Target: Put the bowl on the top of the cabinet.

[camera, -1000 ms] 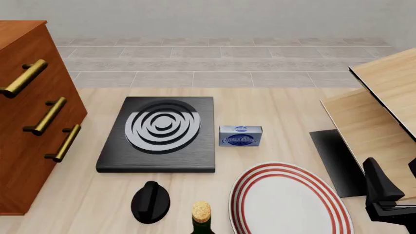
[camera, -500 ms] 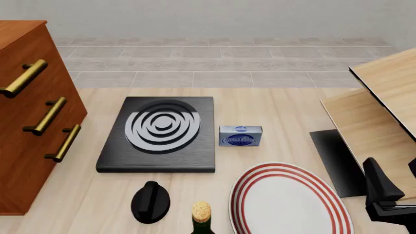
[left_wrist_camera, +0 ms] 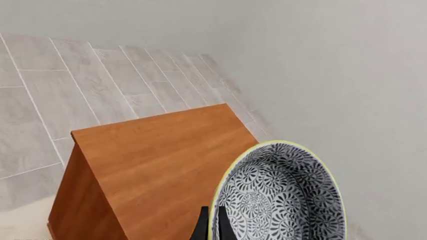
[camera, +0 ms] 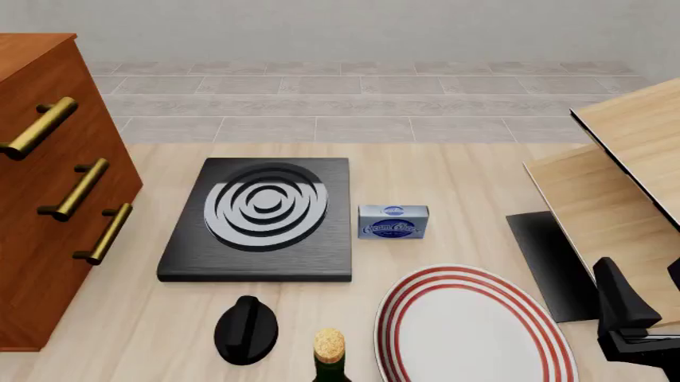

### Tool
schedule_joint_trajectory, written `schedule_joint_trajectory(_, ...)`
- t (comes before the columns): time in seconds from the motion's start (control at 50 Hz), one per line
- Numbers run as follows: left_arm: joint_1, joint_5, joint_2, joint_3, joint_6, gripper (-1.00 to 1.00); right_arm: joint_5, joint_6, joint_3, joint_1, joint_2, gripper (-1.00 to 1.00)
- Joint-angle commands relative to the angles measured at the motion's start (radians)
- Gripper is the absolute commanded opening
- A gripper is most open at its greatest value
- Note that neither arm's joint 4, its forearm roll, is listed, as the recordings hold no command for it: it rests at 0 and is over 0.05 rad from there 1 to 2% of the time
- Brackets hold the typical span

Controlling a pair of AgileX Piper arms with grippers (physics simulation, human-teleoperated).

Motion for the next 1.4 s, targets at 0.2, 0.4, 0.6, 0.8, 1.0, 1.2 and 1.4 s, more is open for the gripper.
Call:
schedule_joint_trajectory(0.2,0.028,-0.018,0.052,-0.004,0.035,-1.00,0.000,0.000,0.000,0.000,0.000,1.00)
schedule_joint_trajectory(0.4,0.025,-0.025,0.060,0.000,0.041,-1.00,0.000,0.000,0.000,0.000,0.000,1.00)
schedule_joint_trajectory(0.6,0.028,-0.041,0.070,0.005,0.046,-1.00,0.000,0.000,0.000,0.000,0.000,1.00)
schedule_joint_trajectory(0.8,0.039,-0.063,0.108,0.010,0.046,-1.00,0.000,0.000,0.000,0.000,0.000,1.00)
schedule_joint_trajectory(1.0,0.057,-0.083,0.127,0.012,0.057,-1.00,0.000,0.000,0.000,0.000,0.000,1.00)
schedule_joint_trajectory(1.2,0.088,-0.088,0.151,0.006,0.092,-1.00,0.000,0.000,0.000,0.000,0.000,1.00)
schedule_joint_trajectory(1.4,0.113,-0.107,0.153,0.007,0.132,-1.00,0.000,0.000,0.000,0.000,0.000,1.00)
